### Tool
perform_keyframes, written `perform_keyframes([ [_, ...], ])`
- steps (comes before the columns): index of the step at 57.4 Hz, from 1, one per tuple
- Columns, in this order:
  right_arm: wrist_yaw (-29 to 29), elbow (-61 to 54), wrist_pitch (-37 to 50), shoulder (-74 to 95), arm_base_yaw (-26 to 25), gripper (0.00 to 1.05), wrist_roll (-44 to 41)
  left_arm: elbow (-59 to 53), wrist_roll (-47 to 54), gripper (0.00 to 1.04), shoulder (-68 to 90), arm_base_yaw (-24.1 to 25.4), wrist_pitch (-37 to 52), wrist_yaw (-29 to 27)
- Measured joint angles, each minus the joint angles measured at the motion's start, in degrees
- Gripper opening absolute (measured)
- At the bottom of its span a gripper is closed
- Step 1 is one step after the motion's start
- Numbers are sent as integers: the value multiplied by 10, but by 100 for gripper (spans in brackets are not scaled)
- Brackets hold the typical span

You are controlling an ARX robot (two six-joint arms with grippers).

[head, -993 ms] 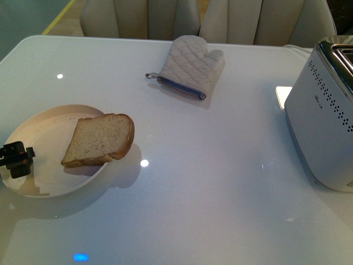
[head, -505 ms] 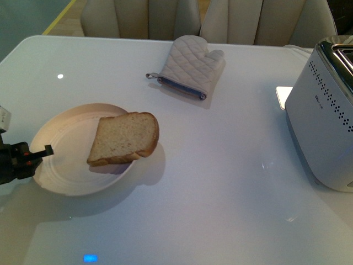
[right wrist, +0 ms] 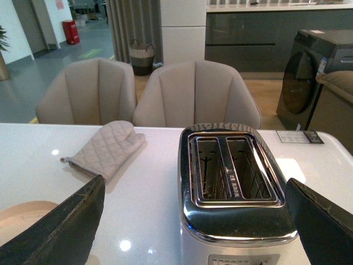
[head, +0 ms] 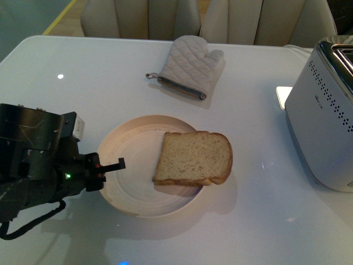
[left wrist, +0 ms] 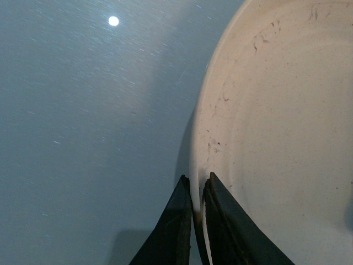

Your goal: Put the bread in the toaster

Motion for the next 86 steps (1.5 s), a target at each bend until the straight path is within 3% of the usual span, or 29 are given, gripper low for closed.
perform_keyframes([
  [12,0,0,0,0,0,96,0,5,-53,4,2,-55,-7,-19],
  [24,0,0,0,0,0,96,0,11,-81,5,6,-78,-9,-24],
  [41,0,0,0,0,0,96,0,-3,-103,49,2,-89,8,-25],
  [59,0,0,0,0,0,96,0,-78,-131,98,-107,-47,39,-23],
  [76,0,0,0,0,0,96,0,-183,-140,97,-339,2,48,-8],
  [86,0,0,0,0,0,96,0,-249,-157,97,-530,44,-5,4],
])
